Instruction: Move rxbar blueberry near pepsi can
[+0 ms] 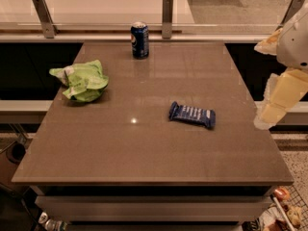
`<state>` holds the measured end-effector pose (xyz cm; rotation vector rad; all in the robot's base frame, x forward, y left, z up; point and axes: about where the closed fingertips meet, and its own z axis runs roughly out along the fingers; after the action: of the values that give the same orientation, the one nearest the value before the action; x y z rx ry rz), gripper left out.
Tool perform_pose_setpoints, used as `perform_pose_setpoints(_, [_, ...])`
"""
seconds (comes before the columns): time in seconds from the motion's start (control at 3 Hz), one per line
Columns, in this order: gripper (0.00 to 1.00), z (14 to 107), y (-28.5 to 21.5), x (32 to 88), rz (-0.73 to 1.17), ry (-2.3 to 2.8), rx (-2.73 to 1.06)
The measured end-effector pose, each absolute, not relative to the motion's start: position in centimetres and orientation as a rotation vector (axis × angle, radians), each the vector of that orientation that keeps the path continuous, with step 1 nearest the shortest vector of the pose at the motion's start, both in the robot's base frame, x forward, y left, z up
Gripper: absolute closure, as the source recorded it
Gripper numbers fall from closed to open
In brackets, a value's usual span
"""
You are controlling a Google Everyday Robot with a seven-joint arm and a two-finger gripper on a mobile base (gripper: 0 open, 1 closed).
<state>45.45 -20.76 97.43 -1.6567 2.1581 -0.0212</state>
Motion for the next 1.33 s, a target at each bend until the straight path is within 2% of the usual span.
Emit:
perform_pose_setpoints(0.67, [0.00, 91.6, -18.3, 48.7, 0.253, 2.024, -1.539])
perform_pose_setpoints(1.33, [0.00, 87.2, -14.4, 50.3, 0.405, 1.885, -1.368])
